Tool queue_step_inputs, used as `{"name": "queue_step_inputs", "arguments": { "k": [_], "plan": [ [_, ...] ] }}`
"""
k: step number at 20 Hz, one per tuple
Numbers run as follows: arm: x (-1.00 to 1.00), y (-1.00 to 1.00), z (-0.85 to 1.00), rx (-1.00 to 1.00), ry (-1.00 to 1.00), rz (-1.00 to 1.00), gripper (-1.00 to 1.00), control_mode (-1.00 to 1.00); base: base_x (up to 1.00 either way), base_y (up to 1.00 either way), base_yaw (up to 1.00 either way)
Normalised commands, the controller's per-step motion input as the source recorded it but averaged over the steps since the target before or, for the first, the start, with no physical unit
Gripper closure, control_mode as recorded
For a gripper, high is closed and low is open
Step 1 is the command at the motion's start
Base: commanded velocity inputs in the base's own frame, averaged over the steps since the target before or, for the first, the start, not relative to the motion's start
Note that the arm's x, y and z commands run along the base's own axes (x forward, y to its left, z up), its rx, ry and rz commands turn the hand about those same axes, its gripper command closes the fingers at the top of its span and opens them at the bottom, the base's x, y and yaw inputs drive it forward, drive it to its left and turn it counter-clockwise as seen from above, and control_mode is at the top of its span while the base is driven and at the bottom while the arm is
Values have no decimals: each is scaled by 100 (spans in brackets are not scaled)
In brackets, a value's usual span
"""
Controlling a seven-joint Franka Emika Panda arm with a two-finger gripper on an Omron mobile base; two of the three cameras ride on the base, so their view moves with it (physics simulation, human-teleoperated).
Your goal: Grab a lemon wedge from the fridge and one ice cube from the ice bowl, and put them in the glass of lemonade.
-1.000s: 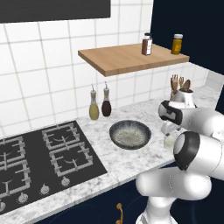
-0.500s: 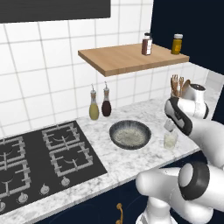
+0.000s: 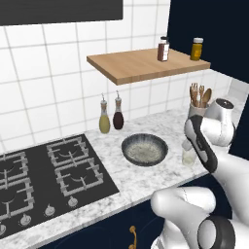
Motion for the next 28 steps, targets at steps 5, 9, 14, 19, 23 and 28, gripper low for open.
{"name": "queue_step_inputs", "arguments": {
  "k": [5, 9, 14, 19, 23, 28],
  "plan": [
    [-60, 54, 65, -4, 5, 0, -100, -100, 0, 0, 0],
    [-56, 21, 100, -9, 34, -5, -100, -100, 0, 0, 0],
    [-95, 1, 21, -1, 8, -1, -100, -100, 0, 0, 0],
    [-87, 2, -2, 4, -2, 1, -100, -100, 0, 0, 0],
    [-9, 0, 0, 0, 0, 0, -100, -100, 0, 0, 0],
    [0, 0, 0, 0, 0, 0, -100, 100, -46, 7, -2]
  ]
}}
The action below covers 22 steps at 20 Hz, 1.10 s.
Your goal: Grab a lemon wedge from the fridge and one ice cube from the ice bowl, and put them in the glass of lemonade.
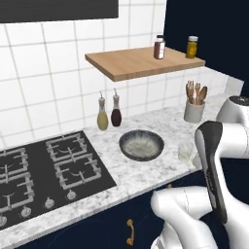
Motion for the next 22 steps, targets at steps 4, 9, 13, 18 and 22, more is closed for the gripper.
{"name": "queue_step_inputs", "arguments": {
  "k": [4, 9, 13, 18, 22],
  "plan": [
    [0, 0, 0, 0, 0, 0, -100, 100, -88, 11, -66],
    [0, 0, 0, 0, 0, 0, -100, 100, -55, 7, -85],
    [0, 0, 0, 0, 0, 0, -100, 100, -28, 0, -88],
    [0, 0, 0, 0, 0, 0, -100, 100, 0, 0, -98],
    [0, 0, 0, 0, 0, 0, -100, 100, 0, 0, -100]
  ]
}}
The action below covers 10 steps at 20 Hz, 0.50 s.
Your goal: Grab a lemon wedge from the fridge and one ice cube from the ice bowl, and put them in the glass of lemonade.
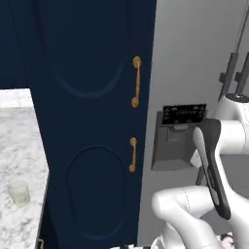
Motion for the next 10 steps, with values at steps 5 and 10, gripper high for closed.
{"name": "queue_step_inputs", "arguments": {
  "k": [5, 10],
  "plan": [
    [0, 0, 0, 0, 0, 0, -100, 100, 0, -4, -95],
    [0, 0, 0, 0, 0, 0, -100, 100, -17, -23, 4]
  ]
}}
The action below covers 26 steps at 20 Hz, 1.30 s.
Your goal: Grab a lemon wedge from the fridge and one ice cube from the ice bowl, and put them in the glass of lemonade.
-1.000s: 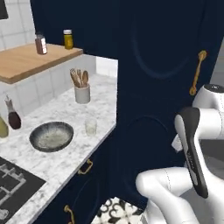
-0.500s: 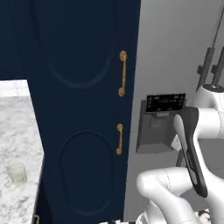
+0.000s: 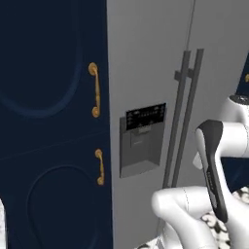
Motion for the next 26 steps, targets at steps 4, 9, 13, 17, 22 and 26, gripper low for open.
{"name": "queue_step_inputs", "arguments": {
  "k": [4, 9, 13, 17, 22, 26],
  "plan": [
    [0, 0, 0, 0, 0, 0, -100, 100, 31, -39, 29],
    [0, 0, 0, 0, 0, 0, -100, 100, 53, -68, 39],
    [0, 0, 0, 0, 0, 0, -100, 100, 33, -82, 24],
    [0, 0, 0, 0, 0, 0, -100, 100, -1, -5, -5],
    [0, 0, 0, 0, 0, 0, -100, 100, -74, 31, -8],
    [0, 0, 0, 0, 0, 0, -100, 100, -59, 49, -1]
  ]
}}
